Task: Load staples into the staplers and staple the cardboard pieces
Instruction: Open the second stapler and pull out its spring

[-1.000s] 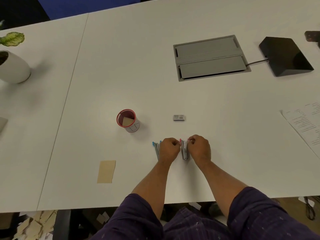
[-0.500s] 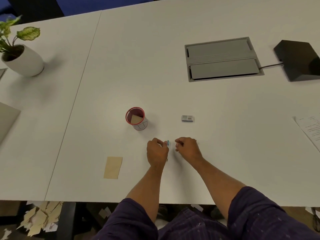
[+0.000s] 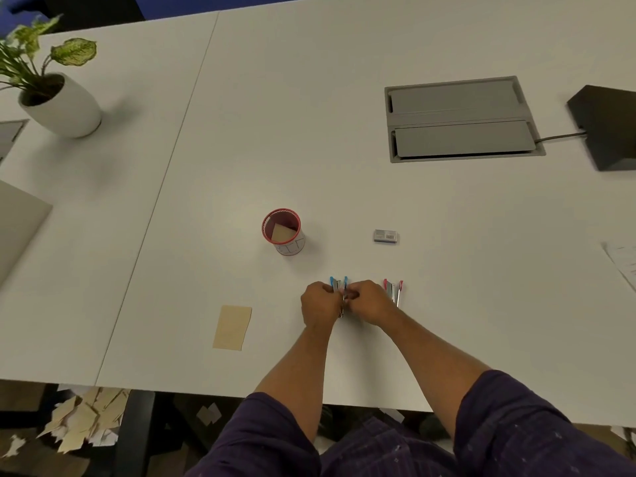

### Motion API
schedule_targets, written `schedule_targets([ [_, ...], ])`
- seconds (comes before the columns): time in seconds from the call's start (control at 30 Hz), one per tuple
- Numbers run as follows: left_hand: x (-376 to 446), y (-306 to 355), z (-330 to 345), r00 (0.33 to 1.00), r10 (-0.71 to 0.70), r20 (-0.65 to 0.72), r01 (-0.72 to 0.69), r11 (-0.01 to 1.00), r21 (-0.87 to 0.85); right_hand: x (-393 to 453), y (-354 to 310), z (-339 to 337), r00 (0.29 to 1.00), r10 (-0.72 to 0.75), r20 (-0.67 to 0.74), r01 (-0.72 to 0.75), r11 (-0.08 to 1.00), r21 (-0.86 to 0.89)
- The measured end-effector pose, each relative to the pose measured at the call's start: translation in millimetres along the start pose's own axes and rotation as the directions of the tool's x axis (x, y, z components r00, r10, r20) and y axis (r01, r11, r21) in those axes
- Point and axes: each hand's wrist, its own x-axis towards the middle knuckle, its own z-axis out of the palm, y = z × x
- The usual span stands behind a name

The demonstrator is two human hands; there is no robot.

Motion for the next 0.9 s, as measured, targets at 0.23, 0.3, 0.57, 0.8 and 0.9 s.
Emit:
schedule_targets([
  [0.23,5,-2,4,0.998,-0.047,0.041,0.051,0.992,-0.112,-1,-2,-1,1.000,-0.030,0.009,0.029,0.994,0.101],
  [0.3,5,-4,5,0.997,-0.066,0.051,0.075,0.979,-0.190,-1,-2,-1,0.999,-0.045,-0.007,0.046,0.989,0.139],
  [0.57,-1,0,-5,0.966,-0.045,0.255,0.184,0.811,-0.556,-1,8,-14,0.974,-0.070,-0.216,0.144,0.925,0.350],
  [0.8,-11,5,-8,0.908,0.011,0.419,0.288,0.710,-0.642,-1,10,-24,0.971,0.039,-0.235,0.105,0.816,0.569],
  [0.9,-15,8,-8,0.898,0.015,0.441,0.324,0.656,-0.682,-2,10,-28,0.984,-0.013,-0.177,0.123,0.765,0.632],
])
